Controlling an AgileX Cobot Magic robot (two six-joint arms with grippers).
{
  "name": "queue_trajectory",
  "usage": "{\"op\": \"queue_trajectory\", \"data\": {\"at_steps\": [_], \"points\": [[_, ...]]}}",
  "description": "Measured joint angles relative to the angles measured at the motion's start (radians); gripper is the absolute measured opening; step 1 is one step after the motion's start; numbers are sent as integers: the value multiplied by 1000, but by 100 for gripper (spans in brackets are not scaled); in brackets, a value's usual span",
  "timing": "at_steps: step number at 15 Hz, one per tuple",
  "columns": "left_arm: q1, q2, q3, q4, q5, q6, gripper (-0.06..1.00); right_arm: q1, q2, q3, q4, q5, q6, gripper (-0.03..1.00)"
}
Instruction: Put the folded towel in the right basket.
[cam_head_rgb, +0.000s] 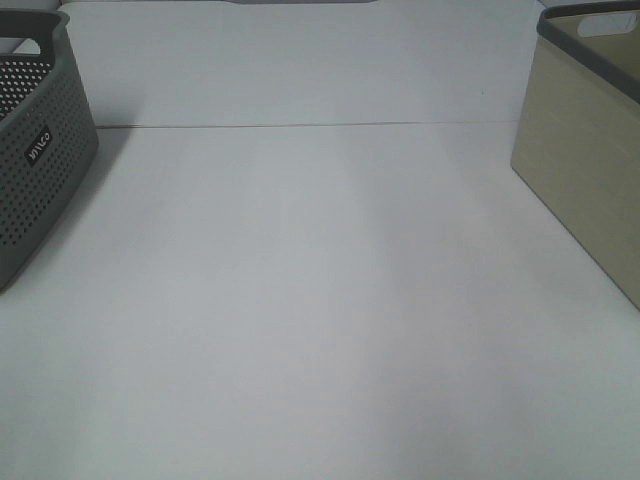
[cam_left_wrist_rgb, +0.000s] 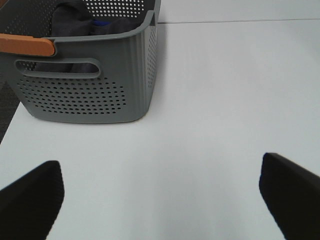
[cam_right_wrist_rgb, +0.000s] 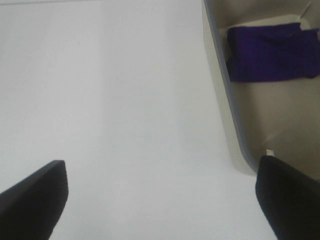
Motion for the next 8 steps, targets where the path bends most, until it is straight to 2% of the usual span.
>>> {"op": "queue_trajectory", "data": {"at_steps": [1, 2, 5, 8], "points": [[0, 0, 0, 1, 0, 0, 99, 0, -176, 181, -1, -53, -29, 98], [0, 0, 0, 1, 0, 0, 99, 0, -256, 259, -3, -85, -44, 98], [0, 0, 0, 1, 0, 0, 99, 0, -450, 436, -4, -146, -51, 98], [0, 0, 0, 1, 0, 0, 99, 0, -659, 581, -22, -152, -56, 98]]}}
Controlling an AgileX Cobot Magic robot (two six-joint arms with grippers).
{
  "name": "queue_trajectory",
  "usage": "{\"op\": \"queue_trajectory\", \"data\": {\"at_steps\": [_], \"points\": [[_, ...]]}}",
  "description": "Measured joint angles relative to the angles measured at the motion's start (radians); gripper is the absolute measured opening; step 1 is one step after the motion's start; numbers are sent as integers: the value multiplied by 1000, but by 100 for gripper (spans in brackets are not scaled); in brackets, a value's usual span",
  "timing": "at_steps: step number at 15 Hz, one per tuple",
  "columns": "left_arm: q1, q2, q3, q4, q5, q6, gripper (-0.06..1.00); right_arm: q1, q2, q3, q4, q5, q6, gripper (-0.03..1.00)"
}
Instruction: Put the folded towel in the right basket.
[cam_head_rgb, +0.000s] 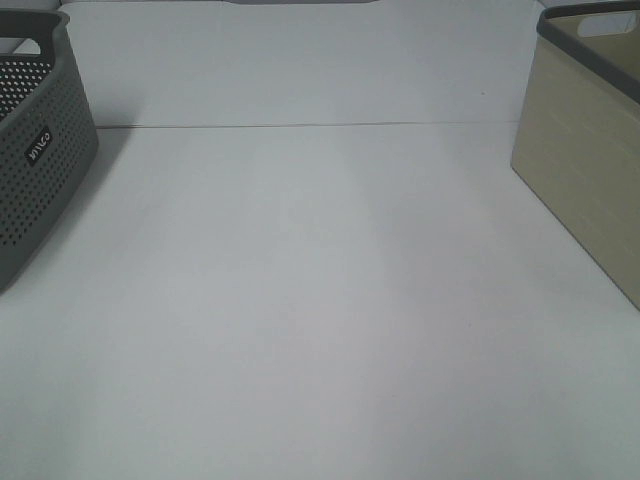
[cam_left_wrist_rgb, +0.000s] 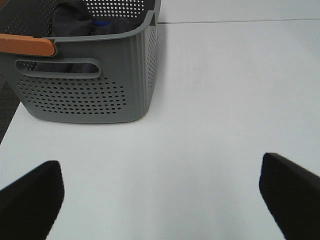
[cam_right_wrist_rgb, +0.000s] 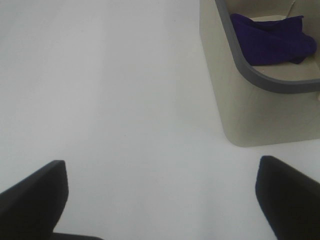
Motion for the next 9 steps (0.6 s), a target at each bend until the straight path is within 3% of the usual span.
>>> {"op": "queue_trajectory", "data": {"at_steps": [5, 9], "points": [[0, 0, 0, 0, 0, 0, 99, 0, -307, 216, -26, 0, -6, 98], [0, 0, 0, 0, 0, 0, 99, 0, -452, 295, -27, 17, -6, 98]]}}
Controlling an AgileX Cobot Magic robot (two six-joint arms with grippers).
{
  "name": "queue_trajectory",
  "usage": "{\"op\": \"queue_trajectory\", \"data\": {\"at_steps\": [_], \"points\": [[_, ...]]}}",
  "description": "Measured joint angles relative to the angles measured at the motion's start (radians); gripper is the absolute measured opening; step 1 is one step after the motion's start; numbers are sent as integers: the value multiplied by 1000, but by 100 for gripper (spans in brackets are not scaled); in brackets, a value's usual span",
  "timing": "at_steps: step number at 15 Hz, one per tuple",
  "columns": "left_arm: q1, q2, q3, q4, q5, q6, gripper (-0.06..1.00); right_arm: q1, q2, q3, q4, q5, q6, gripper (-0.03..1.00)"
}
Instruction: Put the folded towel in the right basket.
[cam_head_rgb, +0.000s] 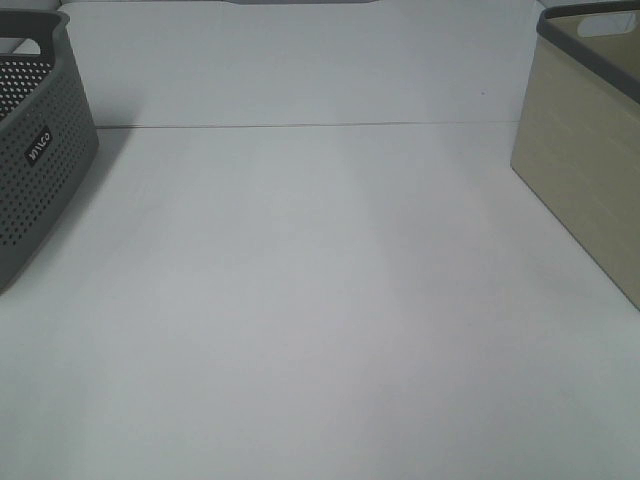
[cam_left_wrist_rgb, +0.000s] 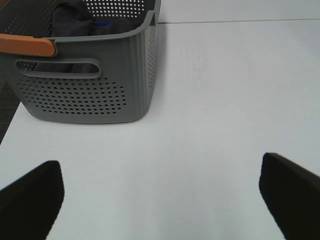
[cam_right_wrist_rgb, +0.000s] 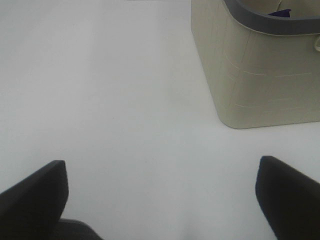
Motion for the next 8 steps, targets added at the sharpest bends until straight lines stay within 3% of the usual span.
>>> {"op": "queue_trajectory", "data": {"at_steps": [2, 8], "points": [[0, 0, 0, 0, 0, 0, 99, 0, -5, 21, 0, 41, 2, 98], [0, 0, 0, 1, 0, 0, 99, 0, -5, 24, -4, 45, 20, 98]]}}
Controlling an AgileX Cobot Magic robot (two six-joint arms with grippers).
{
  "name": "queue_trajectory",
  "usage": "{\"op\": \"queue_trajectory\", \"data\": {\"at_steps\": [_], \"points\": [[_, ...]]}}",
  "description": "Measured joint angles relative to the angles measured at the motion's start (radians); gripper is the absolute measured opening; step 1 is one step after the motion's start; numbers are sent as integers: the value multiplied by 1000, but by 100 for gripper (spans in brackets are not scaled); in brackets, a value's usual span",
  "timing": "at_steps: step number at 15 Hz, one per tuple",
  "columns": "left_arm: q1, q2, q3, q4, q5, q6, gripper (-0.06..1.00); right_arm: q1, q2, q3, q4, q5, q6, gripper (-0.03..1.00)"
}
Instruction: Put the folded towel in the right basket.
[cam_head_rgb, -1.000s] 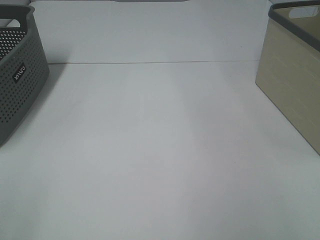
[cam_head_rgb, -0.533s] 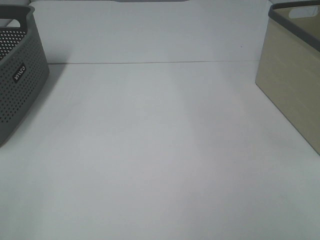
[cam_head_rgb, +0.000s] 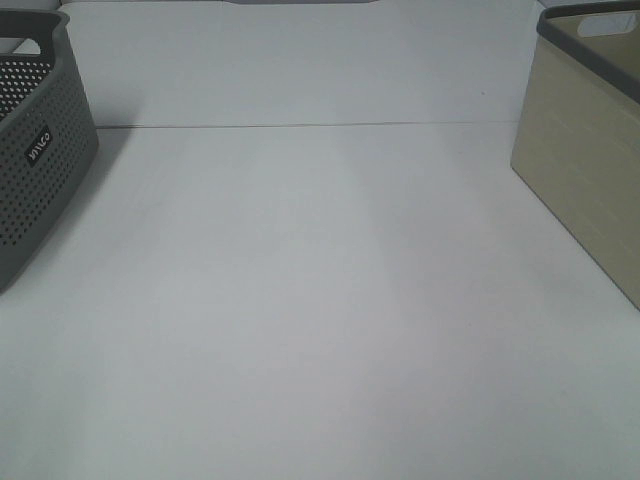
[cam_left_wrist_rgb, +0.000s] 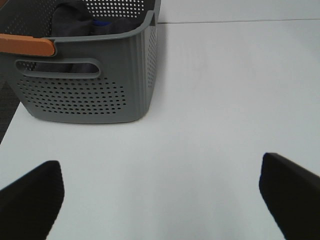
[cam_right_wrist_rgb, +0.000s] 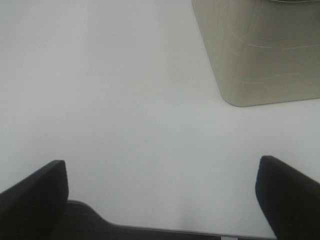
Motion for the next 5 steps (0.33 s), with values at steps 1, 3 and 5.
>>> {"op": "queue_trajectory", "data": {"at_steps": [1, 3, 5], "points": [[0, 0, 0, -1, 0, 0, 99, 0, 0, 0, 0, 0, 0, 98], [0, 0, 0, -1, 0, 0, 99, 0, 0, 0, 0, 0, 0, 98], [0, 0, 0, -1, 0, 0, 99, 0, 0, 0, 0, 0, 0, 98]]}}
